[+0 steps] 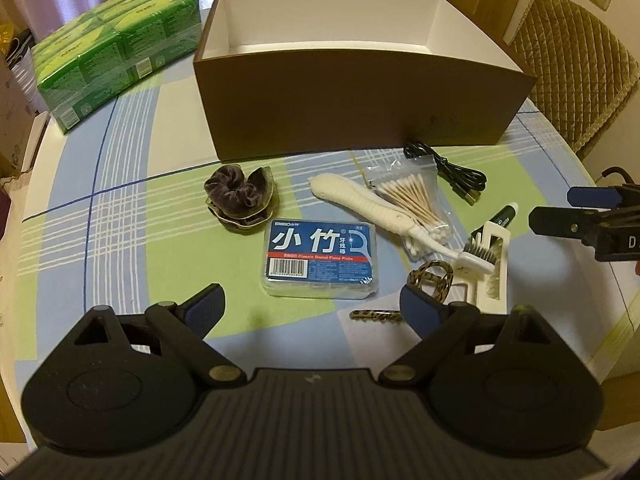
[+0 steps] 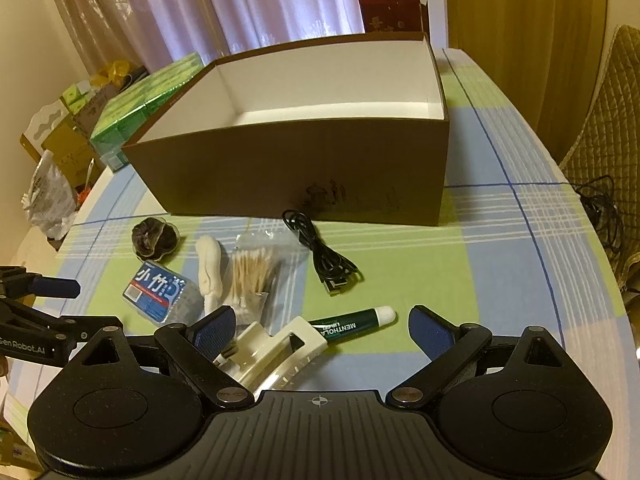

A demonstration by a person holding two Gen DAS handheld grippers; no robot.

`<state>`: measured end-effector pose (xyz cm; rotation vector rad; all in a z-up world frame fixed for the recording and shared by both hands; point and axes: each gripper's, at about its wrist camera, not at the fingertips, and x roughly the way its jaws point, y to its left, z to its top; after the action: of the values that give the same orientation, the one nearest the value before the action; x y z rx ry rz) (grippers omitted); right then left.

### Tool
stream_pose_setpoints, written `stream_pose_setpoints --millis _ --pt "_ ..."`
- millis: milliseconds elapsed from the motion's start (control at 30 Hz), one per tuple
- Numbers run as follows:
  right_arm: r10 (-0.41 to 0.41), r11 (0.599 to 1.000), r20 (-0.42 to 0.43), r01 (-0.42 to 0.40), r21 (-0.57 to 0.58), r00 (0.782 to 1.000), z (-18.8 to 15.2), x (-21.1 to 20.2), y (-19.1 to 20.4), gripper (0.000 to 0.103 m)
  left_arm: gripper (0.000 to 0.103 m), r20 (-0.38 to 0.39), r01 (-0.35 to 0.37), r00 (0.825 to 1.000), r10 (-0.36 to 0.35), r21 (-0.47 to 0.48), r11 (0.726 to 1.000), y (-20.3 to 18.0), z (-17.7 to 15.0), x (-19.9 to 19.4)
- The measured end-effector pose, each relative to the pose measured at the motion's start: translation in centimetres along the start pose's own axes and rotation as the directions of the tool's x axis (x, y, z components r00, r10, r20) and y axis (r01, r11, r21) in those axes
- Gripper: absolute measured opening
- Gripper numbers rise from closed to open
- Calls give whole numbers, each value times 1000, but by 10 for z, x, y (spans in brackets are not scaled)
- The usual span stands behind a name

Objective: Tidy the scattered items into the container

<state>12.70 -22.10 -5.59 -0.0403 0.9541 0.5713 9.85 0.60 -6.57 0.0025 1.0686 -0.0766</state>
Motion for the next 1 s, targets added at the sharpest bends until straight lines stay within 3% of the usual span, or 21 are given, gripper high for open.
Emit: stream_pose_setpoints --millis 633,733,1000 --pt "-12 1000 -33 12 19 999 5 12 -17 98 91 -72 -2 997 6 57 998 -11 11 62" --pt "-7 1000 -29 7 15 1000 6 13 -15 98 86 -79 5 997 -1 55 998 -11 9 71" --pt "42 995 -19 -44 -87 999 14 20 10 98 83 -59 6 998 -4 27 1000 7 -8 68"
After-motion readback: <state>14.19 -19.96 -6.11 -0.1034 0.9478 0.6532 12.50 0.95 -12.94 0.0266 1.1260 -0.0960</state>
